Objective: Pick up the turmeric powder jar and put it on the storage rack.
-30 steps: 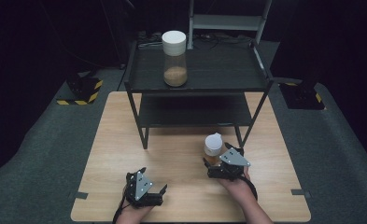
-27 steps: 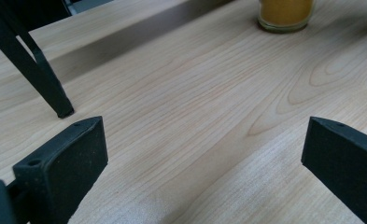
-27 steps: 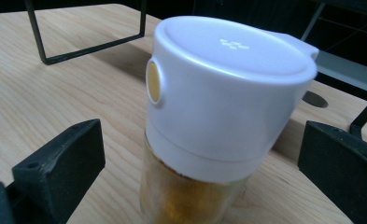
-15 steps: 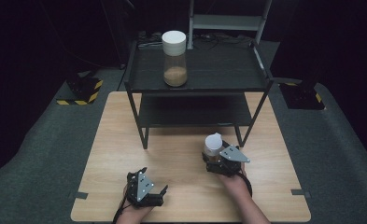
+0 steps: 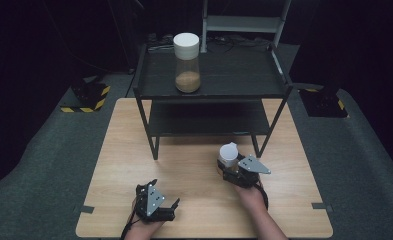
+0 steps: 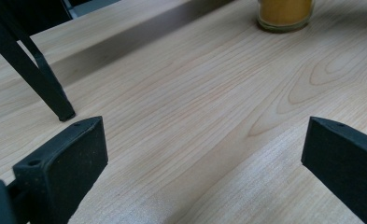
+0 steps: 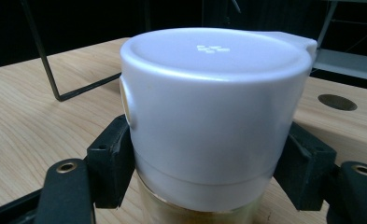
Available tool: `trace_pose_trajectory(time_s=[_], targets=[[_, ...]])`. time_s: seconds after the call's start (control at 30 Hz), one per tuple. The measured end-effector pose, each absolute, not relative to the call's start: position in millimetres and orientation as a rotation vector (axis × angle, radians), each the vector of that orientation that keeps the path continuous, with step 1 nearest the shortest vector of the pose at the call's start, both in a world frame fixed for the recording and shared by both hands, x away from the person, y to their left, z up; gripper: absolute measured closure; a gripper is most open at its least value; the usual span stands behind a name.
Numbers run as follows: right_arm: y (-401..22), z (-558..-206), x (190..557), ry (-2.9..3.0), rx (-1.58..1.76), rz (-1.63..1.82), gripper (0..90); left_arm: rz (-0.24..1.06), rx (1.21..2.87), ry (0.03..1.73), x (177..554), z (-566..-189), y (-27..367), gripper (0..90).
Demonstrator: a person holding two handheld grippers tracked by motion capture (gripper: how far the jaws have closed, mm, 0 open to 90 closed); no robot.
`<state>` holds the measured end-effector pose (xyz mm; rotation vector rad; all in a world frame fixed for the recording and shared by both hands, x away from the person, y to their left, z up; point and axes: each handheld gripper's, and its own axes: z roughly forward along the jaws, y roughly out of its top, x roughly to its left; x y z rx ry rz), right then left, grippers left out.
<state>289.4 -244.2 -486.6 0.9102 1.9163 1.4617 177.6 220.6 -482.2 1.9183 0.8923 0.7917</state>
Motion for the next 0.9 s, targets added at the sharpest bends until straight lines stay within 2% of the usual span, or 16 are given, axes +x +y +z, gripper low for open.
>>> trace_pose_trajectory(time_s=[0.5,0.9], targets=[[-249.6,-483.7,287.7,1.914,0.891,1.474,29.8,0.8,1.928,0.879,177.0,-482.1,219.4,0.7],[-264.0,-461.5,261.8,1.864,0.823,1.496,29.8,0.797,1.926,0.879,177.1,-482.3,220.2,0.7]])
